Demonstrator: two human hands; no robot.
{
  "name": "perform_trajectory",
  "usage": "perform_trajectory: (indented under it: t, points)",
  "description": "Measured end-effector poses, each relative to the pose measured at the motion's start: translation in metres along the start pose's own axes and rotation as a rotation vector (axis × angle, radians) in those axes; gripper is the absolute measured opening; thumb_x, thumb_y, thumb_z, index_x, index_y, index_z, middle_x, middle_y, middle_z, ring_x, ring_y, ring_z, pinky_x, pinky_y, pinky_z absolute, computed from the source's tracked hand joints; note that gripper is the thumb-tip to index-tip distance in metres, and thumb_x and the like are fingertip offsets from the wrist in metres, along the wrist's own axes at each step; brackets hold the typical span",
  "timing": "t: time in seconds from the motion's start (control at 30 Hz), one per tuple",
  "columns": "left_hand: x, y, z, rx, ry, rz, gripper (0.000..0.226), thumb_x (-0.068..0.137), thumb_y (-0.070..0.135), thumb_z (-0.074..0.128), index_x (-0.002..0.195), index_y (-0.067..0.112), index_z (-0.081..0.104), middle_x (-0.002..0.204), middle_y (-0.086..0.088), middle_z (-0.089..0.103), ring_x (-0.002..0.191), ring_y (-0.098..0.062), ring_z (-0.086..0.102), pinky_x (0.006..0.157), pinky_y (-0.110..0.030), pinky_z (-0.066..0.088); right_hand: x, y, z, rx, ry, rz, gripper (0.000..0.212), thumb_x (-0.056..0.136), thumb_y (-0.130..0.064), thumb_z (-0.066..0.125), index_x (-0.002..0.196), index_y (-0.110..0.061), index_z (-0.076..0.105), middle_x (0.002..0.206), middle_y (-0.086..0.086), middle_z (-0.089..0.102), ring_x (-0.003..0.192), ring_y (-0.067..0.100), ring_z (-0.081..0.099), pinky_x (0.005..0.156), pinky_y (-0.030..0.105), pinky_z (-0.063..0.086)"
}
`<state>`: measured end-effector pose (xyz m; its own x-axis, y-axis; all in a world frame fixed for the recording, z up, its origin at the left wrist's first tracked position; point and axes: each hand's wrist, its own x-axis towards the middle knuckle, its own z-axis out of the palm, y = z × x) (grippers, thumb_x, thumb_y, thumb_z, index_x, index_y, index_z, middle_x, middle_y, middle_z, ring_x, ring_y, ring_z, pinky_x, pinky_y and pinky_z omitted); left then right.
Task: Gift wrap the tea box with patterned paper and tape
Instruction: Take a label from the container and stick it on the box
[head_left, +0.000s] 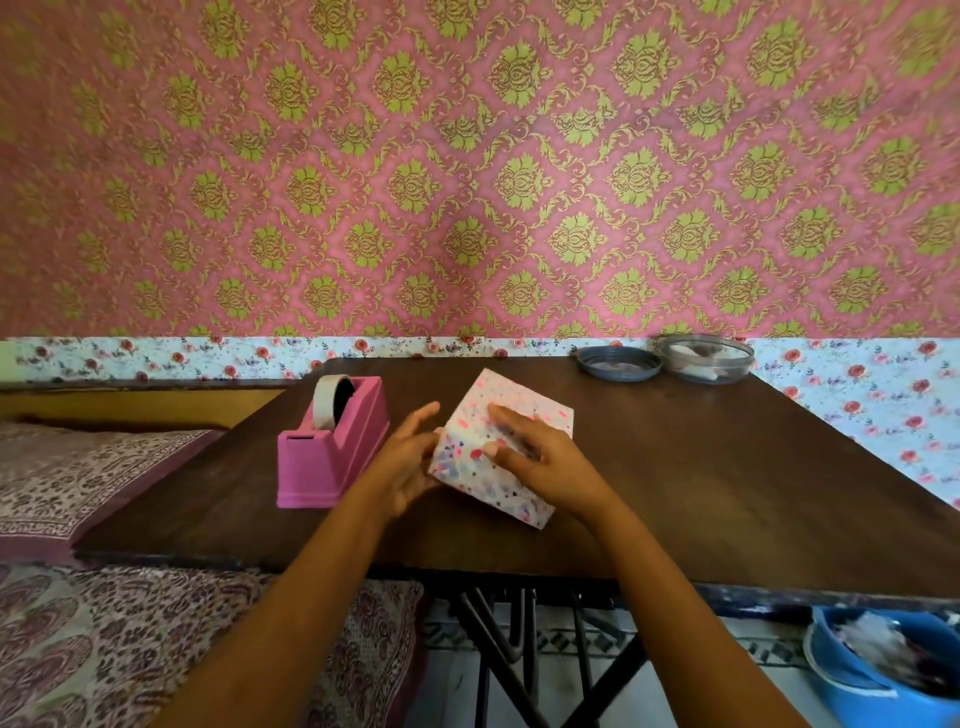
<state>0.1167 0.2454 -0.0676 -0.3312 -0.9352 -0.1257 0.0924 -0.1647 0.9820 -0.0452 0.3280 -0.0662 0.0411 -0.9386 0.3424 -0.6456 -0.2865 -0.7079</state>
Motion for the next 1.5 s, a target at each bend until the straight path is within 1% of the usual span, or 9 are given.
perform_trajectory:
  t: [0.1,0.2,0.37,0.6,0.73,0.83,1.03,1.37,1.5]
  points:
    - [0.004,-0.006,-0.001,0.126,0.055,-0.018,0.024,0.099,0.022,0.041,0.115,0.015,0.057,0.116,-0.009,0.063,0.088,-0.019,0.062,0.075,-0.036,0.053,-0.006,0.020,-0.009,-0.099,0.161,0.180,0.061,0.094,-0.040,0.046,0.146,-0.015,0.026,0.155,0.004,0.021,0.144,0.021,0.011,0.118,0.040,0.007]
    - [0.007,-0.004,0.001,0.318,0.048,-0.039,0.044,0.094,0.043,0.046,0.121,0.010,0.056,0.127,-0.010,0.059,0.111,-0.027,0.058,0.100,-0.044,0.043,-0.016,0.035,-0.010,0.201,0.131,0.345,0.067,0.093,-0.042,0.049,0.147,-0.016,0.021,0.151,-0.001,0.028,0.138,0.016,0.025,0.112,0.031,0.022]
    - [0.013,-0.004,0.005,0.566,0.040,0.176,0.060,0.092,0.025,0.056,0.146,0.027,0.028,0.152,-0.001,0.027,0.136,-0.025,0.034,0.108,-0.039,0.035,-0.008,0.045,0.007,0.406,0.090,0.343,0.053,0.096,-0.040,0.043,0.145,-0.028,0.029,0.140,0.001,0.047,0.123,0.019,0.049,0.106,0.036,0.038]
    - [0.015,-0.007,0.002,0.577,0.046,0.186,0.039,0.090,0.030,0.058,0.128,0.025,0.056,0.148,-0.007,0.037,0.130,-0.027,0.043,0.108,-0.045,0.037,-0.006,0.042,0.003,0.446,0.051,0.369,0.054,0.097,-0.043,0.038,0.146,-0.026,0.024,0.130,-0.005,0.047,0.112,0.012,0.048,0.091,0.023,0.037]
    - [0.008,0.001,0.005,0.837,0.145,0.320,0.034,0.092,0.027,0.055,0.124,0.018,0.059,0.142,-0.007,0.046,0.129,-0.024,0.044,0.110,-0.039,0.034,-0.015,0.046,-0.009,0.399,0.084,0.362,0.061,0.092,-0.053,0.038,0.144,-0.023,0.031,0.145,-0.005,0.038,0.137,0.018,0.034,0.108,0.030,0.028]
    - [-0.002,0.023,0.029,0.927,0.266,0.600,0.028,0.092,0.022,0.054,0.116,0.013,0.065,0.132,-0.005,0.056,0.126,-0.018,0.047,0.103,-0.029,0.033,-0.023,0.049,-0.036,0.337,0.212,0.397,0.056,0.093,-0.049,0.041,0.142,-0.023,0.035,0.150,-0.001,0.033,0.138,0.018,0.030,0.113,0.036,0.023]
    - [0.013,0.045,0.139,0.913,0.030,0.816,0.020,0.089,0.015,0.056,0.100,0.009,0.072,0.108,-0.007,0.069,0.102,-0.020,0.060,0.086,-0.021,0.039,-0.038,0.088,-0.115,0.012,0.306,0.419,0.055,0.093,-0.045,0.047,0.142,-0.026,0.035,0.148,0.003,0.037,0.134,0.022,0.037,0.109,0.039,0.032]
    - [0.126,0.007,0.304,1.032,-0.178,0.596,0.019,0.088,0.018,0.052,0.080,0.015,0.068,0.099,-0.014,0.069,0.095,-0.030,0.063,0.083,-0.041,0.051,-0.028,0.199,-0.213,-0.555,0.263,0.699,0.062,0.094,-0.049,0.041,0.147,-0.022,0.023,0.154,0.006,0.025,0.141,0.026,0.026,0.113,0.044,0.024]
    - [0.176,-0.011,0.334,1.099,-0.167,0.551,0.023,0.090,0.022,0.055,0.109,0.016,0.067,0.119,-0.006,0.064,0.112,-0.025,0.056,0.095,-0.037,0.046,-0.020,0.236,-0.220,-0.689,0.156,0.773,0.067,0.094,-0.053,0.035,0.149,-0.021,0.014,0.157,0.005,0.010,0.145,0.025,0.010,0.116,0.045,0.010]
